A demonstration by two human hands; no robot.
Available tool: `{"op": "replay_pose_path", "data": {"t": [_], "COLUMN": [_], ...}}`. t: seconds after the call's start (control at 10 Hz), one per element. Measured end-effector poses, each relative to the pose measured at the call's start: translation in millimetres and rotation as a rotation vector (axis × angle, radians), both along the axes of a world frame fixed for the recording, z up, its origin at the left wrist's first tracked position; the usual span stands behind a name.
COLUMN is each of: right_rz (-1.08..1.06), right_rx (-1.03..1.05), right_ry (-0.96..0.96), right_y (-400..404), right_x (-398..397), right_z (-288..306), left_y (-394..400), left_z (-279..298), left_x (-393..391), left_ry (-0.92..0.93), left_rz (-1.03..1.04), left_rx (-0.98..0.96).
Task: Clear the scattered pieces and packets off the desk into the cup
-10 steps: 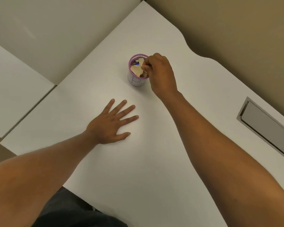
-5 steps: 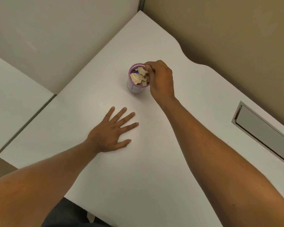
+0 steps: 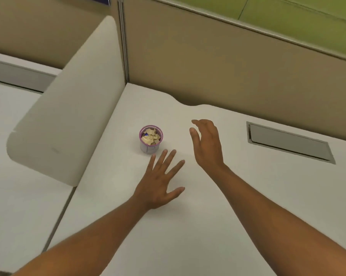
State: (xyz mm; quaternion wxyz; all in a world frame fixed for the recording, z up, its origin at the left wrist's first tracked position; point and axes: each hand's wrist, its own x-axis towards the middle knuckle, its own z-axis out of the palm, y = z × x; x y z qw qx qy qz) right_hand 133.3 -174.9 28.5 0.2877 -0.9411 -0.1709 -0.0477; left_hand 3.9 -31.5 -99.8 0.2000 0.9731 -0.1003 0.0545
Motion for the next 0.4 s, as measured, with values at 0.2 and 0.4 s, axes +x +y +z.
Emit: {"op": "replay_pose_path", "data": {"t": [0.2,0.4], "right_rz": [-0.089,-0.199], "right_rx": [-0.004,0.006], "right_ry": [-0.287,-0.580], "right_y": [-24,-46], "right_x": [23,48], "right_z": [92,194], "left_y": [16,35], "left_z": [147,300], "left_x": [85,145], "left_ry": [-0.355,-0.635], "left_rz": [-0.027,-0.009], "left_rx": [0.055,0.165]}}
